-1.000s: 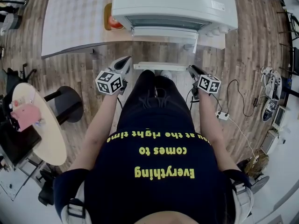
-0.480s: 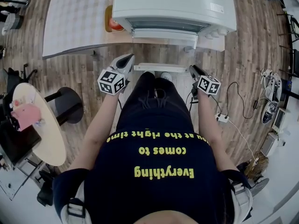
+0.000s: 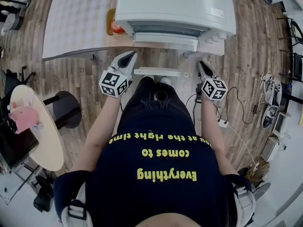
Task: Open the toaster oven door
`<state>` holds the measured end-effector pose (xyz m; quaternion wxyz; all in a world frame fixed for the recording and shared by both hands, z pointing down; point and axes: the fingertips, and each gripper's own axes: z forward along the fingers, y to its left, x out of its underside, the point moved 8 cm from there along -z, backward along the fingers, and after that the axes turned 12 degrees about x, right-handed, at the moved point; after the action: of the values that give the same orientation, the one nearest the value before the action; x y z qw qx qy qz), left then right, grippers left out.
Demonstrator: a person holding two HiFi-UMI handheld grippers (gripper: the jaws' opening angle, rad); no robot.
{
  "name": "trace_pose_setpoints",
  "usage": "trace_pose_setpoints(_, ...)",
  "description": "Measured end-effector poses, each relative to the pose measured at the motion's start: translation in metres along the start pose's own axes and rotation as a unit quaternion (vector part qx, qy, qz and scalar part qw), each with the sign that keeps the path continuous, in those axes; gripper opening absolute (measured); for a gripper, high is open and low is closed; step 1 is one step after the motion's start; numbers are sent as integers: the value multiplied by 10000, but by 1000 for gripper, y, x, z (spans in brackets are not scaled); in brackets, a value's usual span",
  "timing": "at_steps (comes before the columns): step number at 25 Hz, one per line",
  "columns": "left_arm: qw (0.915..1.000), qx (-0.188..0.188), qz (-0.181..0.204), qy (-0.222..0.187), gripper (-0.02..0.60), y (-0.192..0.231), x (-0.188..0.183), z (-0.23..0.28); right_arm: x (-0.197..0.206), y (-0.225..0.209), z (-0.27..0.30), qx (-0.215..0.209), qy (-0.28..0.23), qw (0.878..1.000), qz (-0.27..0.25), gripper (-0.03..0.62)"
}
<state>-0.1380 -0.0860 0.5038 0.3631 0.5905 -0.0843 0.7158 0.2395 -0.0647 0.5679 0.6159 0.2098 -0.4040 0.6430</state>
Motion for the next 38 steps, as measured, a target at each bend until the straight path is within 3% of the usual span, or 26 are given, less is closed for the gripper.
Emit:
trace_pose_setpoints(7, 9983, -194, 350, -427, 0, -7, -44, 2, -79, 50, -29, -271, -955, 9943, -383, 12)
trace_pose_setpoints(13, 9945, -339, 650, -752, 0, -17, -92, -1, -152, 95, -58, -608, -1940, 9762, -758, 11)
trace_pose_setpoints(19, 9869, -448, 1120, -1074, 0, -32, -140, -10, -201, 133, -84, -802, -2652, 9556, -1002, 11)
trace_pose_setpoints(31, 9688, -593, 1696, -1709, 0, -54, -197, -32, -239, 162, -123, -625, -3360, 9282, -1472, 12)
trace_pose_setpoints(38, 9661, -658, 1772, -1760, 0, -57, -198, -39, -236, 166, -134, -576, -3423, 9262, -1472, 12)
